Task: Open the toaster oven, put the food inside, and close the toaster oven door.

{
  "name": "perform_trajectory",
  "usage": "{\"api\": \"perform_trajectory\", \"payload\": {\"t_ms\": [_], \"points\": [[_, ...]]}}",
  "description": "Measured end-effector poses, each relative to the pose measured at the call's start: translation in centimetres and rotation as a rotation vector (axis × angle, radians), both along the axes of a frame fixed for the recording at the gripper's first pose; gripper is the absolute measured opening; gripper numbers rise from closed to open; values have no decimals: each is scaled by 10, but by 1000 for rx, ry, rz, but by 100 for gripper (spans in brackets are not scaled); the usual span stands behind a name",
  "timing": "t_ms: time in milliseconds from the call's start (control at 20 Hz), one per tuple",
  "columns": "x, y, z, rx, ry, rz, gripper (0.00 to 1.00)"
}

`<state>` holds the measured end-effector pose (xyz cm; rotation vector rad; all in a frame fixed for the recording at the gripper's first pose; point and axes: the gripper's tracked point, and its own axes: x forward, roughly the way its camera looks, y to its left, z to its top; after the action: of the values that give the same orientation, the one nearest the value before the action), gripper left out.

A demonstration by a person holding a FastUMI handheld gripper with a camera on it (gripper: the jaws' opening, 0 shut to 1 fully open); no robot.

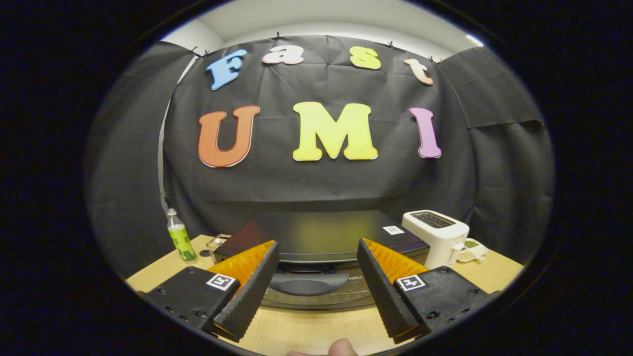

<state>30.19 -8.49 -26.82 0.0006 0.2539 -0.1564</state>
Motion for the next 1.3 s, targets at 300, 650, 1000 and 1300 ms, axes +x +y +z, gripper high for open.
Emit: {"api": "perform_trajectory", "payload": {"t_ms": [300, 650, 1000, 1300], "points": [[19, -1, -36, -3, 62, 0, 100], [4, 0, -43, -6, 106, -6, 100], [-54, 5, -62, 31, 181, 4, 100], [-108, 10, -98, 5, 319, 18, 100]]}}
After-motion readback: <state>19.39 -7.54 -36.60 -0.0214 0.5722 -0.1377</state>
